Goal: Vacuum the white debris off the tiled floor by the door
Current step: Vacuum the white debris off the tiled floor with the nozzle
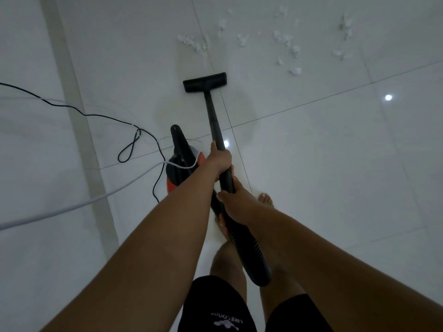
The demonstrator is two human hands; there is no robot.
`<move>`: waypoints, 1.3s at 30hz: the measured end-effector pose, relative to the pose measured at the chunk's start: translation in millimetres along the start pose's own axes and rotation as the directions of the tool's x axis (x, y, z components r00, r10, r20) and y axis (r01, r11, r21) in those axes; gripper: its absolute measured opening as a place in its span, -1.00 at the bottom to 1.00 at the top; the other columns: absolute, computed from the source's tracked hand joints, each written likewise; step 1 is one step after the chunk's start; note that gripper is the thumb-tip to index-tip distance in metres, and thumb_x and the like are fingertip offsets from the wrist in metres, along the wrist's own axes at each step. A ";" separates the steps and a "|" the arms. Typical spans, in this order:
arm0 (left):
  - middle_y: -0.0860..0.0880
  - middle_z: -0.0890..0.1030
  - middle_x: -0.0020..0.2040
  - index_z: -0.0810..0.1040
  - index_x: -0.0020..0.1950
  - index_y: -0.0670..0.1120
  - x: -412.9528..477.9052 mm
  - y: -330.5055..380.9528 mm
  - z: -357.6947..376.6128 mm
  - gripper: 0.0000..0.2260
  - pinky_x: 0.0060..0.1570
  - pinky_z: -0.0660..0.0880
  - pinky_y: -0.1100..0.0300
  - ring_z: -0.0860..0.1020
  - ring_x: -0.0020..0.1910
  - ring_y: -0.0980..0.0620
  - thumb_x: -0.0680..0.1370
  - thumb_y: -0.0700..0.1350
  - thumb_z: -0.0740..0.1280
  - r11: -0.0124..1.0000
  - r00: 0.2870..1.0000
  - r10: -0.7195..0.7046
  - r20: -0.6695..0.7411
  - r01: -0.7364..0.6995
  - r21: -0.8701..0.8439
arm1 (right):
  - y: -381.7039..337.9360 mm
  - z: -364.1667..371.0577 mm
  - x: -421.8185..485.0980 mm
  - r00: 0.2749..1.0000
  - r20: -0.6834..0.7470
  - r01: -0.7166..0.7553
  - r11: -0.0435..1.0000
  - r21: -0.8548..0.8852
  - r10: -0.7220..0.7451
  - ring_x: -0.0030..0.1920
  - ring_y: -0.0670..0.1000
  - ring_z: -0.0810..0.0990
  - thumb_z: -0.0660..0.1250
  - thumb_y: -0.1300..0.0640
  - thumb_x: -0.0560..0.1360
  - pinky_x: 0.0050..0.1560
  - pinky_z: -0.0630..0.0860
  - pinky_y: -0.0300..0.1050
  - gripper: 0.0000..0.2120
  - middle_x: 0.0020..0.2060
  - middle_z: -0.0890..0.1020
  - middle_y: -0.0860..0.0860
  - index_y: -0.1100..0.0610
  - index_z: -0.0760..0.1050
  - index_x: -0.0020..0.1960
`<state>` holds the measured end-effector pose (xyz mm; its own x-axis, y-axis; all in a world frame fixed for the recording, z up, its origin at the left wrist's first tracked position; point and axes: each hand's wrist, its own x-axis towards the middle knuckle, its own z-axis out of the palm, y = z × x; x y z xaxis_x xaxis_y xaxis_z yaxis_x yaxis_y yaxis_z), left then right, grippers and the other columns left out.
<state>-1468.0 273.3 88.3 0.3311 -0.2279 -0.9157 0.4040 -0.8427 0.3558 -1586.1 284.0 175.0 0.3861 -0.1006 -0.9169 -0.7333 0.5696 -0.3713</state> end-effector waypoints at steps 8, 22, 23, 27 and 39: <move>-0.12 0.52 -0.29 -0.18 0.65 0.13 -2.4 -7.5 -0.1 -0.39 -0.59 0.46 0.30 0.49 -0.41 0.05 0.72 -0.11 0.09 0.997 0.999 0.049 -0.003 -0.049 0.057 | 18.9 -0.4 3.6 0.999 0.008 0.036 0.998 -0.047 -0.036 -0.58 -0.09 0.52 0.17 0.18 0.68 -0.52 0.52 -0.23 -0.42 -0.31 0.54 0.11 -0.22 0.06 0.58; -0.12 0.51 -0.28 -0.26 0.62 0.22 11.2 8.0 -2.4 -0.38 -0.57 0.47 0.29 0.47 -0.40 0.06 0.72 -0.10 0.07 0.999 0.999 -0.015 0.051 0.018 -0.043 | -2.8 -4.4 7.6 0.998 0.018 0.064 0.997 -0.048 -0.063 -0.53 0.04 0.53 0.14 0.23 0.67 -0.47 0.59 -0.08 -0.38 -0.30 0.55 0.19 -0.19 0.01 0.60; -0.12 0.52 -0.27 -0.25 0.62 0.22 13.8 9.7 -1.9 -0.38 -0.57 0.47 0.28 0.47 -0.41 0.06 0.72 -0.10 0.07 0.999 0.999 -0.014 0.050 0.016 -0.045 | -4.0 -5.8 9.7 0.998 0.023 0.061 0.997 -0.043 -0.060 -0.52 0.04 0.53 0.15 0.22 0.68 -0.45 0.59 -0.06 -0.39 -0.30 0.55 0.19 -0.19 0.02 0.59; -0.13 0.53 -0.25 -0.27 0.62 0.20 25.5 15.2 2.3 -0.37 -0.52 0.50 0.23 0.49 -0.40 0.05 0.72 -0.10 0.07 0.999 0.999 -0.003 0.049 0.006 -0.053 | -8.7 -15.8 14.4 0.997 0.050 0.066 0.997 -0.042 -0.064 -0.52 0.03 0.54 0.14 0.18 0.70 -0.46 0.58 -0.09 -0.45 -0.34 0.54 0.17 -0.21 0.05 0.55; -0.16 0.57 -0.22 -0.29 0.61 0.21 75.1 34.3 33.0 -0.37 -0.14 0.64 0.05 0.54 -0.35 0.00 0.72 -0.05 0.07 0.996 0.999 0.052 -0.003 -0.052 -0.076 | -17.7 -67.9 54.5 0.992 0.066 0.119 0.962 -0.247 -0.106 -0.40 -0.03 0.55 0.12 0.14 0.71 -0.32 0.59 -0.10 -0.36 -0.22 0.57 0.08 -0.22 -0.13 0.62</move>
<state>-1457.4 211.2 25.7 0.3539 -0.2700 -0.8955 0.4503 -0.7900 0.4161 -1590.1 213.1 121.7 0.4975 -0.1060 -0.8610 -0.7975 0.3345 -0.5021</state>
